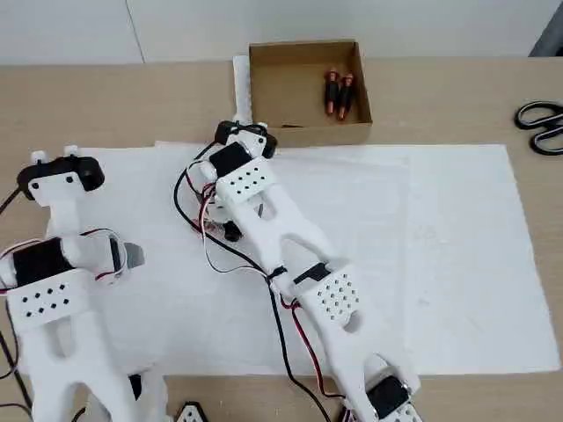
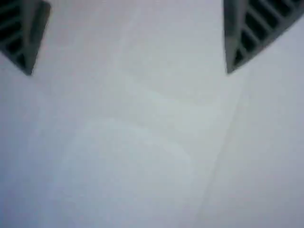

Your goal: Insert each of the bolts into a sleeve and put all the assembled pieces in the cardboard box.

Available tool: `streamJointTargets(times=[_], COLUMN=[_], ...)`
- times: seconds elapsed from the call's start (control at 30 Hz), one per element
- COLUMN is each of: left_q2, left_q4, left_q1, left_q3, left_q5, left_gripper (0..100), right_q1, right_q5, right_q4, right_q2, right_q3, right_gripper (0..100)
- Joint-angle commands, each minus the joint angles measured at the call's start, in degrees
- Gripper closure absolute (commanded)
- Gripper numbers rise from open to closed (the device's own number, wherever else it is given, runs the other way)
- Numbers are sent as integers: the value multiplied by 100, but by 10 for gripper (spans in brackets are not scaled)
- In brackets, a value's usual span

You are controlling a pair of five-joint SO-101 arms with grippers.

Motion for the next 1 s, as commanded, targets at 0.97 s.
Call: streamJointTargets(times=[0.97], left_q2=[2892], left_q4=[176], left_q1=[2769], left_q3=[-3275], left_q5=[686], left_gripper=[754], right_q1=[2246], right_q5=[4246], right_q4=[189], right_q2=[-2642], right_q3=[967], right_gripper=[994])
